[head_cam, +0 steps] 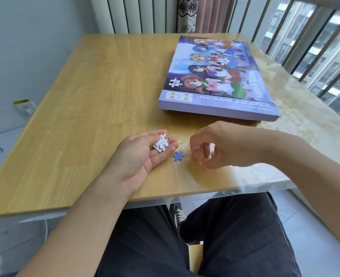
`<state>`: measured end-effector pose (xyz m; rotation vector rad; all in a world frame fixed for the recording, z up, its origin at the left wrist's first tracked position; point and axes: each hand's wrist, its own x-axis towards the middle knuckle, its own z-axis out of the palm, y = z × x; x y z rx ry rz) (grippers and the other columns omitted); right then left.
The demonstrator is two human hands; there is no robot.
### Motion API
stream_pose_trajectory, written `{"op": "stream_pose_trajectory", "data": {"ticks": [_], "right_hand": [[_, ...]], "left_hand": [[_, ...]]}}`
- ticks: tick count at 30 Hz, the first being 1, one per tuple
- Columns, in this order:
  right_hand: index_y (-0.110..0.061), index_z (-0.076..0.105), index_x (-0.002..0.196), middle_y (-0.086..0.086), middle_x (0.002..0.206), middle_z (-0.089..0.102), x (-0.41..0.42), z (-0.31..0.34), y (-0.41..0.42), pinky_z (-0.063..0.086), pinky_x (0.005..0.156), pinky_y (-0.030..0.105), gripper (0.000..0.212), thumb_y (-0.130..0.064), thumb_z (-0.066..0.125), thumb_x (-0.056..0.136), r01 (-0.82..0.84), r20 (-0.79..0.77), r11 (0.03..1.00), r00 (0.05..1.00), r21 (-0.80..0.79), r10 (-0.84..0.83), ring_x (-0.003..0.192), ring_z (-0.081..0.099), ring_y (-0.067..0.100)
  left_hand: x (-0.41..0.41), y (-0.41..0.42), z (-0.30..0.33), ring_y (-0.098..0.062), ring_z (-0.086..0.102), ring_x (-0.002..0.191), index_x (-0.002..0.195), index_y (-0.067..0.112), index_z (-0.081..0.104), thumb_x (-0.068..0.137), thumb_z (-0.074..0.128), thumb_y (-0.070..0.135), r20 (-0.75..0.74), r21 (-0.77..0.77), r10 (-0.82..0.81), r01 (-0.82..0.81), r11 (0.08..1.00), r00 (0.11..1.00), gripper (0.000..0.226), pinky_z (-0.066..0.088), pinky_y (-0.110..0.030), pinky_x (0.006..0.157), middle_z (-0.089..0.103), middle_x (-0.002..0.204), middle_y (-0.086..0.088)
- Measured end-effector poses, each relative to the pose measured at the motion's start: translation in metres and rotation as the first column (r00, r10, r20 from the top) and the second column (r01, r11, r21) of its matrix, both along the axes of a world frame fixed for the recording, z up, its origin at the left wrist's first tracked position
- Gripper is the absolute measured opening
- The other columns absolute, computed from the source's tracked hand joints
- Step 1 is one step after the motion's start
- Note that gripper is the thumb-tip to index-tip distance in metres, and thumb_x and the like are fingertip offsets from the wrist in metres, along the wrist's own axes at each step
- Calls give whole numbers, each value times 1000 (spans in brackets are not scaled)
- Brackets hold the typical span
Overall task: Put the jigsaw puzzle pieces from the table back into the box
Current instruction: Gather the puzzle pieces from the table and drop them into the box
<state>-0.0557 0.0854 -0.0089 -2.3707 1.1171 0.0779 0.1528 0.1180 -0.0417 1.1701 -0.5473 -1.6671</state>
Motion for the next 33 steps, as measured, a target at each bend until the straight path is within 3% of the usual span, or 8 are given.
{"op": "stream_pose_trajectory", "data": {"ticks": [4,6,8,11,13,16,26,33], "right_hand": [[-20,65,82,-7,76,70,3,4,2,52,65,21,22,-5,82,80,45,228,991,971,126,-73,69,65,8],[-10,65,89,2,77,72,17,6,-1,55,66,29,22,0,82,79,112,425,957,878,267,-222,66,65,14],[-7,66,94,5,82,74,33,4,-9,58,72,41,26,-2,84,77,188,507,951,812,244,-290,66,68,17],[-16,72,99,-3,88,73,39,11,-15,58,74,26,31,-14,89,73,281,407,956,885,-87,-224,73,68,7],[-17,73,95,-8,84,70,31,13,-13,52,68,18,29,-18,90,72,256,314,950,930,-179,-192,72,65,3],[-24,75,96,-12,87,67,31,2,-8,47,63,14,28,-22,89,72,133,101,987,987,-90,-123,75,65,4],[-24,71,91,-7,93,66,41,2,-12,53,76,29,15,-18,81,81,22,-39,999,999,-33,-23,85,65,13],[-25,64,80,-12,80,68,35,-1,-10,50,66,21,22,-12,83,78,25,75,999,997,-45,-21,75,62,5]], "left_hand": [[0,0,0,-34,74,94,116,-11,60,100,51,3,-5,-2,-4,4,1000,1000,23,62,-32,76,72,101,-29],[-1,1,0,-33,74,93,114,-9,61,101,54,12,-12,-8,-34,34,999,999,26,62,-34,79,72,103,-27],[-3,2,1,-35,72,101,113,-8,63,101,54,15,-30,-17,-60,60,998,998,28,61,-36,84,71,109,-27],[-3,2,0,-35,70,105,114,-12,63,98,55,2,-39,-23,-23,22,999,999,23,61,-34,83,69,114,-28],[2,1,-2,-32,73,97,117,-13,59,99,48,-7,-40,-6,25,-25,1000,999,22,62,-30,78,71,109,-28],[13,-1,-4,-29,75,90,121,-12,54,100,43,-10,-46,-5,80,-80,997,996,24,62,-26,72,73,99,-27],[11,-2,-1,-34,74,96,115,-10,57,97,46,-6,-22,-11,53,-53,999,998,22,62,-29,75,72,101,-30],[8,-4,-3,-30,75,90,104,-6,61,100,55,6,-21,-28,76,-77,997,997,14,62,-29,75,72,98,-28]]}}
